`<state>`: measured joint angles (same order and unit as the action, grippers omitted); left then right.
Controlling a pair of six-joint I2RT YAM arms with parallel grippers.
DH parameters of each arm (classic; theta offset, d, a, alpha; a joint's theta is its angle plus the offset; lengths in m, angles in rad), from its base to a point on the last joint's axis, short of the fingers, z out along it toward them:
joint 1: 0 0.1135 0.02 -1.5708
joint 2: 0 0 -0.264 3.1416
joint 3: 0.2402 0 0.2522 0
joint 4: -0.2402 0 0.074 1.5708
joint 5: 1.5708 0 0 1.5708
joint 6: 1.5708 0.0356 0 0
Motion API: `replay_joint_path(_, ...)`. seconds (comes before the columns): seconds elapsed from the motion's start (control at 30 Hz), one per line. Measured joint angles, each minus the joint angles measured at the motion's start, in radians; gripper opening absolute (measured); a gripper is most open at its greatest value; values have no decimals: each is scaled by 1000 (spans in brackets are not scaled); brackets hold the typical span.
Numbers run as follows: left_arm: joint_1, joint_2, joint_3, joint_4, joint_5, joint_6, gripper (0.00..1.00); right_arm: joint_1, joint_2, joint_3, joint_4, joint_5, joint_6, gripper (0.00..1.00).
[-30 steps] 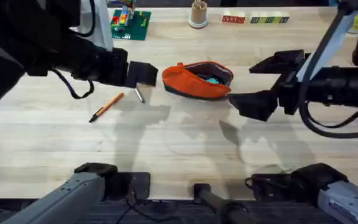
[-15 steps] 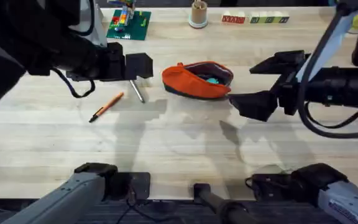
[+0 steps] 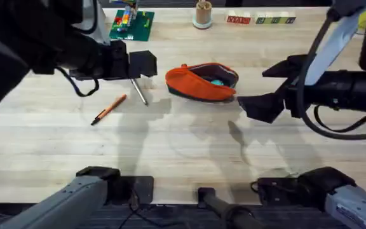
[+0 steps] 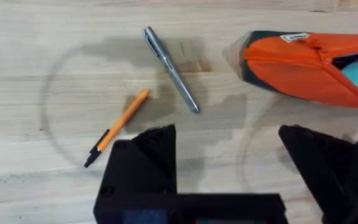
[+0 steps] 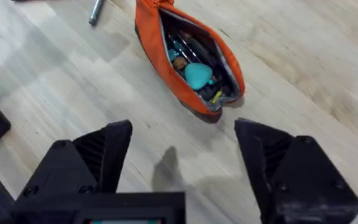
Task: Unzip the bag, pick up the pens from the table one at a time and place them inside, then zip the bag closed.
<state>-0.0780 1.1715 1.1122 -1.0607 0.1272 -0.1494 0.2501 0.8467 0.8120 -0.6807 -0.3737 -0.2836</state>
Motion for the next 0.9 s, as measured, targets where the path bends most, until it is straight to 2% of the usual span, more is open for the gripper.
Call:
replay_joint_path(0.23, 0, 149, 0, 17, 0, -106, 995, 0, 0, 0, -12, 8, 0, 998)
replay_joint_path(0.53, 0, 305, 0, 90, 1, -323, 995, 0, 0, 0, -13, 8, 0, 998)
replay_joint_path(0.67, 0, 350, 0, 93, -31, -405, 995, 0, 0, 0, -13, 8, 0, 998)
replay_joint_path(0.9, -2, 387, 0, 140, -87, -460, 995, 0, 0, 0, -13, 8, 0, 998)
